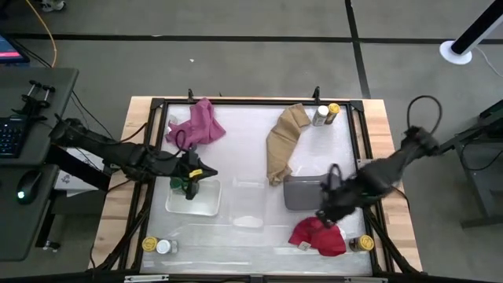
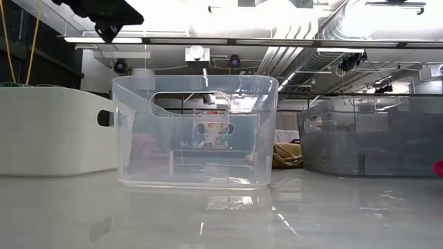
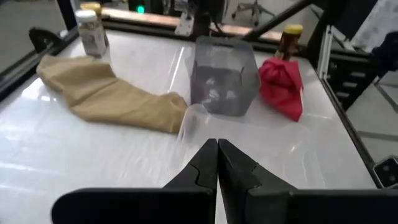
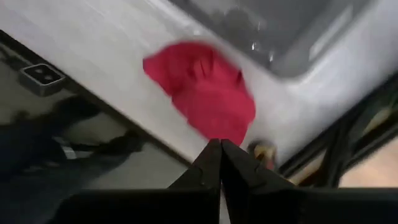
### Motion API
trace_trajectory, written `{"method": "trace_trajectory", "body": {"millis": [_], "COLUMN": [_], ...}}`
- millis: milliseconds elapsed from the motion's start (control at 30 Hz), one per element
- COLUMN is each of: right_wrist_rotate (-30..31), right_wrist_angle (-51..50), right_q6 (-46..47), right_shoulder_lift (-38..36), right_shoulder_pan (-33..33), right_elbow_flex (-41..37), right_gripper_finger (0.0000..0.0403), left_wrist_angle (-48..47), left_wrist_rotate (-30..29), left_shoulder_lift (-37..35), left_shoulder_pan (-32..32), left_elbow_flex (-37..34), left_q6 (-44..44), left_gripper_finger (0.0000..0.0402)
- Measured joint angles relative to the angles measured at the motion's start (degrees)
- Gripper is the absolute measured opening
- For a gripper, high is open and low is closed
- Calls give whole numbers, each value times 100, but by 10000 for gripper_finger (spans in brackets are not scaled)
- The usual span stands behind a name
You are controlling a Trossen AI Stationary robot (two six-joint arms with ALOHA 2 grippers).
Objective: Sort spices by type
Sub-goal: Put the bottom right yellow seasoning bottle into the black bin
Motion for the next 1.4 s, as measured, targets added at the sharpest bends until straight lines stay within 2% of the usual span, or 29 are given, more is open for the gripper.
{"method": "trace_trajectory", "body": {"millis": [133, 267, 467, 633, 800, 933, 1167, 1400], "right_wrist_rotate": [-226, -652, -1282, -1787, -1817, -1839, -1866, -2215], "right_wrist_angle": [601, 1105, 2164, 2079, 1944, 2087, 2779, 3241], "right_q6": [1131, 1479, 1820, 1563, 1284, 1272, 1468, 1687], "right_shoulder_lift": [-586, -705, -672, -673, -677, -677, -677, -677], "right_shoulder_pan": [576, 1076, 1643, 1715, 1715, 1791, 1789, 1789], "right_elbow_flex": [-772, -1415, -2436, -2908, -3072, -3292, -3781, -4115], "right_gripper_finger": [4, 36, 157, 263, 326, 346, 349, 349], "left_wrist_angle": [-196, -330, -735, -783, -400, -196, -103, -122], "left_wrist_rotate": [97, 106, 110, 110, 110, 123, 134, 134], "left_shoulder_lift": [0, -1, 0, 0, -2, -1, -2, -2], "left_shoulder_pan": [79, 133, 131, 131, 131, 129, 129, 129], "left_elbow_flex": [0, 0, 0, 0, 0, 0, 0, 0], "left_q6": [-133, -460, -1110, -1543, -1835, -1998, -2132, -2165], "left_gripper_finger": [0, 0, 0, 0, 0, 0, 0, 0]}}
